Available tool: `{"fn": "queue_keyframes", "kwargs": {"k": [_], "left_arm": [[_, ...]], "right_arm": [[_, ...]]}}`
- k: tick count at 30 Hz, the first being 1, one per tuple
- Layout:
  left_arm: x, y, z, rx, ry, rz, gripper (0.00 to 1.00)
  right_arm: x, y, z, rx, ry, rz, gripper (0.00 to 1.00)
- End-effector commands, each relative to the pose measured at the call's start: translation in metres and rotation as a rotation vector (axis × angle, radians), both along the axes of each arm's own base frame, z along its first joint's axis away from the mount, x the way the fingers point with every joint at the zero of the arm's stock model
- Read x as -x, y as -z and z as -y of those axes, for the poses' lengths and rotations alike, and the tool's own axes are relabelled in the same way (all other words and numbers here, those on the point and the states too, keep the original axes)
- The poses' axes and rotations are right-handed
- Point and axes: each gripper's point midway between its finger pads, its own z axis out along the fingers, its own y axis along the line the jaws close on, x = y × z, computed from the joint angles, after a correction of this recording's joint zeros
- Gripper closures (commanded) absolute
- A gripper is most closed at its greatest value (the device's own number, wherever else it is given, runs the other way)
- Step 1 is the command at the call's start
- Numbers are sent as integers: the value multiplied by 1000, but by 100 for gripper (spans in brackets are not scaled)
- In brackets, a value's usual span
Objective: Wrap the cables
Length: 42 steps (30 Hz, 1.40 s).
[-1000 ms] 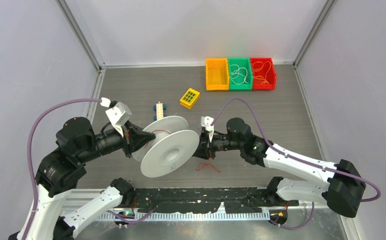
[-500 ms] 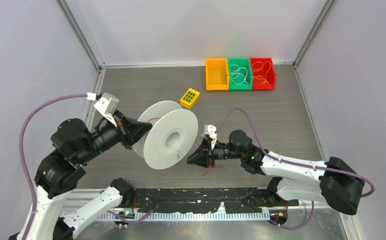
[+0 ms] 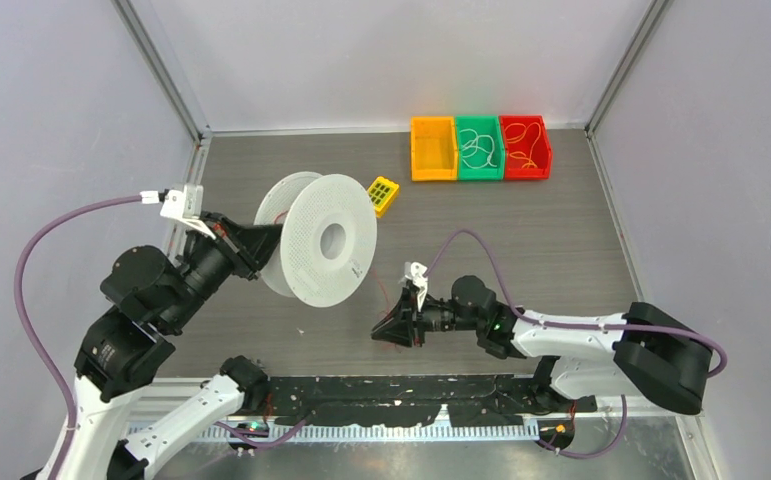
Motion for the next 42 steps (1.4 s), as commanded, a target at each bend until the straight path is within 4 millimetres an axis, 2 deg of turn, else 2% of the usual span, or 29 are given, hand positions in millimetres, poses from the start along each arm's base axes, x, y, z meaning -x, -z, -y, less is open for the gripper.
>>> {"fn": "queue_keyframes", "kwargs": {"k": [1, 2, 3, 5, 12, 17, 18, 19, 20, 21, 22, 23, 24, 25, 26, 27, 28, 29, 30, 31, 32, 33, 36, 38, 42], "left_arm": [[-13, -45, -20, 189, -150, 98, 100], [-15, -45, -23, 198, -168, 96, 100], [-17, -45, -25, 206, -187, 93, 100], [-22, -43, -28, 215, -220, 89, 100], [-43, -27, -41, 215, -354, 53, 100], [-66, -8, -52, 59, -470, 65, 100], [-71, -2, -54, 9, -490, 62, 100], [-77, 4, -55, -40, -509, 58, 100], [-81, 10, -56, -88, -523, 53, 100], [-86, 18, -57, -156, -529, 45, 100], [-90, 25, -56, -205, -531, 35, 100], [-95, 34, -54, -264, -529, 13, 100], [-98, 41, -53, -314, -525, -2, 100], [-100, 47, -52, -363, -516, -12, 100], [-102, 52, -49, -418, -500, -13, 100], [-102, 56, -48, -477, -486, -8, 100], [-102, 60, -47, -536, -481, 0, 100], [-102, 63, -48, -591, -486, 12, 100], [-101, 64, -48, -639, -491, 24, 100], [-100, 65, -47, -685, -479, 42, 100], [-98, 66, -43, -718, -455, 58, 100], [-97, 67, -40, -753, -423, 75, 100], [-88, 71, -25, -769, -287, 123, 100], [-79, 76, -12, -777, -163, 172, 100], [-59, 86, 3, -798, 16, 218, 100]], "right_arm": [[-3, 0, -5, -38, 31, -1, 79], [-1, -1, -7, -47, 29, -2, 81], [-2, 2, -8, -49, 38, -2, 90], [-1, 4, -10, -54, 48, 0, 94], [6, 1, -26, -59, 27, -6, 95], [12, -13, -43, 15, 50, 70, 95], [5, -36, -48, -3, 93, 110, 95], [12, -28, -46, 66, 84, 140, 95], [7, -52, -49, 42, 117, 173, 95], [10, -50, -47, 90, 108, 198, 95], [7, -74, -50, 62, 130, 223, 95], [8, -72, -47, 105, 124, 241, 95], [6, -94, -49, 81, 134, 262, 95], [5, -93, -47, 119, 127, 283, 95], [2, -117, -50, 91, 142, 303, 95], [-1, -115, -46, 136, 140, 337, 95], [-5, -137, -48, 121, 157, 361, 95], [-7, -133, -44, 168, 150, 387, 95], [-10, -155, -45, 144, 162, 408, 95], [-13, -156, -42, 167, 162, 428, 95], [-15, -170, -41, 156, 171, 441, 95], [-20, -175, -39, 156, 182, 458, 95], [-36, -195, -33, 149, 211, 474, 95], [-55, -204, -24, 156, 249, 482, 95], [-74, -217, -10, 157, 278, 486, 95]]}}
